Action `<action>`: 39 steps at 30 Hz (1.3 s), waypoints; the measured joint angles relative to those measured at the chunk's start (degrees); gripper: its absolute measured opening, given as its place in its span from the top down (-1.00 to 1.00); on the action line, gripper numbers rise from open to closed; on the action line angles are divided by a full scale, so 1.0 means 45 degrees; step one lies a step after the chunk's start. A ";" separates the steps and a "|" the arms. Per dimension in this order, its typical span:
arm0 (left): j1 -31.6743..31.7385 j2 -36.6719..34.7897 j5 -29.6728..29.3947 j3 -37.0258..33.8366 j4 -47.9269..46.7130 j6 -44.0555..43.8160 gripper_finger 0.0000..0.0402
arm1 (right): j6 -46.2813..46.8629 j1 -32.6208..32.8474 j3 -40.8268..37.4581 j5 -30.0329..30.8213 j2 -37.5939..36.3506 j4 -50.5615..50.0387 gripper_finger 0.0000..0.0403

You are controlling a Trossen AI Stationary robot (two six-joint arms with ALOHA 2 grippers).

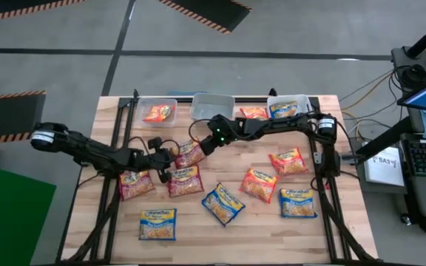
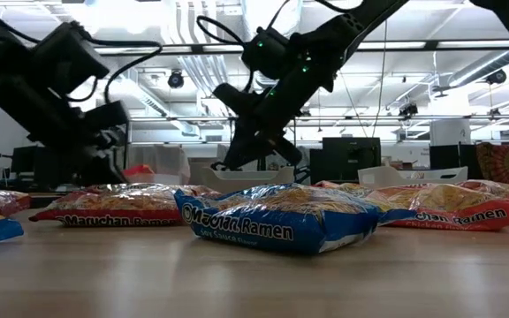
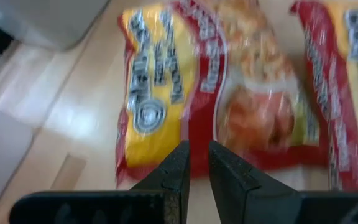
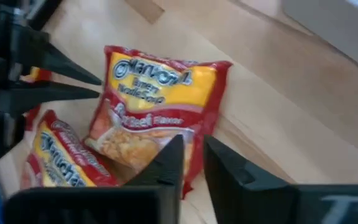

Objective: Sort Maruchan noodles
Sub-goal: Put the red noodle pack into the grey bin

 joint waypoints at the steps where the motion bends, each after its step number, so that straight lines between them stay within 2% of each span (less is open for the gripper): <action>1: 0.0000 0.0162 -0.0036 -0.0038 0.0071 -0.0003 0.81 | -0.0028 -0.0016 0.0002 0.0064 0.0031 0.0121 0.85; 5: 0.0010 0.0594 -0.0024 -0.0055 0.0345 -0.0037 0.81 | -0.0192 -0.0005 -0.0015 0.0048 0.0036 0.0083 0.92; 8: 0.0018 0.0794 -0.0012 -0.0060 0.0438 -0.0096 0.81 | -0.0008 -0.0010 -0.0015 -0.0317 0.0055 -0.0079 0.85; 12: 0.0024 0.1165 -0.0011 -0.0119 0.0730 -0.0110 0.81 | 0.0079 -0.0010 -0.0032 -0.0633 0.0065 -0.0042 0.62; 21: 0.0063 0.2270 -0.0232 -0.0142 0.1908 -0.0280 0.81 | 0.0290 -0.0029 -0.0307 -0.0741 0.0069 0.0117 -0.07; 27: 0.0089 0.2711 -0.0181 -0.0117 0.2578 -0.0180 0.81 | 0.0420 -0.0034 -0.0571 -0.0702 0.0138 0.0222 -0.38; 31: 0.0093 0.2444 0.0013 -0.0128 0.2617 -0.0089 0.81 | 0.0407 -0.0034 -0.0622 -0.0726 0.0513 0.0639 -0.46; 39: 0.0087 0.1392 0.0446 -0.0138 0.2689 0.0249 0.81 | 0.0452 -0.0209 -0.0619 -0.2040 0.1497 0.2118 -0.47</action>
